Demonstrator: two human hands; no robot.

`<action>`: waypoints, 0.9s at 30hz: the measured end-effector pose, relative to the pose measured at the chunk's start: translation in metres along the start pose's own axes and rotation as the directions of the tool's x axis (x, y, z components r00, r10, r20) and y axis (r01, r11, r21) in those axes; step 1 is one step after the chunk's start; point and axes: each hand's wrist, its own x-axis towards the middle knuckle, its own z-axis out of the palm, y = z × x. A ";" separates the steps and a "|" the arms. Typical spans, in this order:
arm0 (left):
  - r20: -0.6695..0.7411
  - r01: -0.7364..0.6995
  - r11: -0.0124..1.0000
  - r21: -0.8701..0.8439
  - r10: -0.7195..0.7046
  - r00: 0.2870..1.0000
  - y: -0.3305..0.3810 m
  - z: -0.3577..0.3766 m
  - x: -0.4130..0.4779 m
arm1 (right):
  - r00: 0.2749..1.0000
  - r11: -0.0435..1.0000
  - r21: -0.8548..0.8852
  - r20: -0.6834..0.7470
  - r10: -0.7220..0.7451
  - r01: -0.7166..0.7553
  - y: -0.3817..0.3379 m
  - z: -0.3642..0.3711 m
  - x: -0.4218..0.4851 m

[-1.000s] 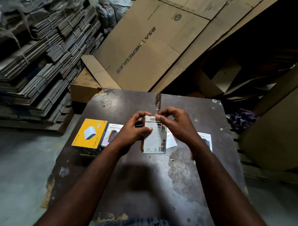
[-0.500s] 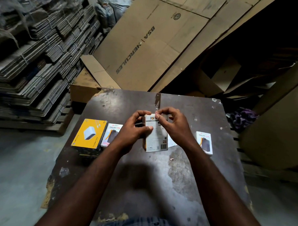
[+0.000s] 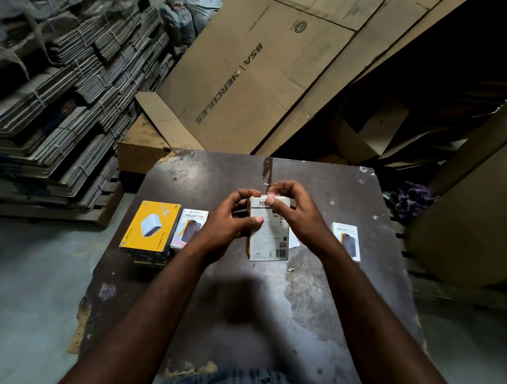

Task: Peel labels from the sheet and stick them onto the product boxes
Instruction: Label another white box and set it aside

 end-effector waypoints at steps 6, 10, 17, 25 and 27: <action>0.033 -0.003 0.998 -0.060 0.005 0.999 0.007 -0.003 0.002 | 0.989 0.967 0.229 0.123 0.084 -0.110 0.002 -0.002 -0.003; 0.065 -0.049 0.998 0.027 0.047 0.997 0.008 -0.005 0.001 | 0.989 0.964 0.233 0.101 0.104 -0.126 -0.008 0.003 -0.002; 0.060 -0.155 0.971 0.181 0.146 0.987 0.004 -0.005 0.000 | 0.973 0.904 0.359 0.096 0.209 -0.230 -0.019 0.010 0.002; 0.067 -0.143 0.969 0.202 0.132 0.989 -0.003 -0.004 -0.001 | 0.953 0.875 0.405 -0.027 0.302 -0.266 -0.017 0.018 0.002; 0.068 -0.132 0.972 0.194 0.121 0.990 -0.003 -0.005 0.000 | 0.952 0.859 0.430 0.003 0.306 -0.277 -0.013 0.017 0.001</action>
